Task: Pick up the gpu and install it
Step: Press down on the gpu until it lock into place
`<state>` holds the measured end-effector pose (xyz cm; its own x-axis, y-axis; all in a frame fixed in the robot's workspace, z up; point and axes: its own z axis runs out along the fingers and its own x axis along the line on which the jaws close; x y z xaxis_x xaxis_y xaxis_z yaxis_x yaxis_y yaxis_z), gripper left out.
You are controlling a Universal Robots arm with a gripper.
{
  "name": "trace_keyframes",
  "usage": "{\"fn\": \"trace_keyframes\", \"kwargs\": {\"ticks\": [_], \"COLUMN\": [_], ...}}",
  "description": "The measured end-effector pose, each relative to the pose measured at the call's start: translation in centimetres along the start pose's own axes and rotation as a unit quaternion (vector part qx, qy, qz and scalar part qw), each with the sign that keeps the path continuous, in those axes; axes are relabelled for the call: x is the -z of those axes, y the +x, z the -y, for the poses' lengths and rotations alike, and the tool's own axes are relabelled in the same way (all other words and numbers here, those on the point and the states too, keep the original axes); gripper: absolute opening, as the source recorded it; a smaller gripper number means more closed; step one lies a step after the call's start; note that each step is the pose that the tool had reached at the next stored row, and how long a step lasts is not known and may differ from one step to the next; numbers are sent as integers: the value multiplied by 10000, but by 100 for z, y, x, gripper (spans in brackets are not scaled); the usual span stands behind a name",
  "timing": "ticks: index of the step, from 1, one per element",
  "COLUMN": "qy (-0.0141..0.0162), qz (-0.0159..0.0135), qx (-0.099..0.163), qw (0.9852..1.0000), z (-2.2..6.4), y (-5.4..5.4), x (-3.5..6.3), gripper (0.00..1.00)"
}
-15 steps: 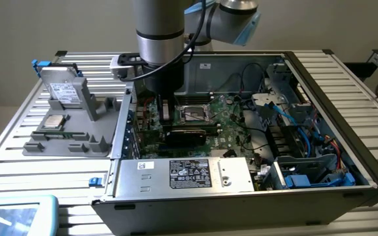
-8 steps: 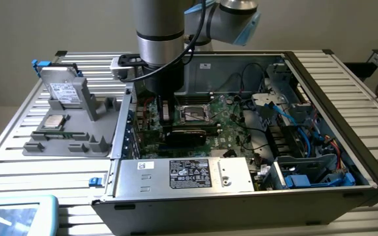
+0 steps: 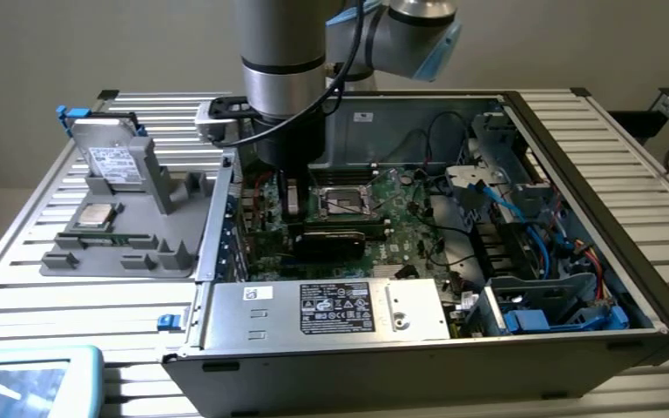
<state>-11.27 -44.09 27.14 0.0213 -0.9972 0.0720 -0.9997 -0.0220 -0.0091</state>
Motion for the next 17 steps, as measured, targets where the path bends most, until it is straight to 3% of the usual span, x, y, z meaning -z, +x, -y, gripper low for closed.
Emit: {"fn": "trace_keyframes", "kwargs": {"ticks": [3, 5, 12, 17], "qy": [-5, -5, -5, -6], "qz": [-5, -5, -2, 4], "qx": [-6, -6, -5, -7], "qw": [10000, 10000, 10000, 10000], "z": [21, 84, 363, 380], "y": [10, 13, 21, 30], "x": [128, 143, 139, 60], "gripper": [11, 11, 11, 11]}}
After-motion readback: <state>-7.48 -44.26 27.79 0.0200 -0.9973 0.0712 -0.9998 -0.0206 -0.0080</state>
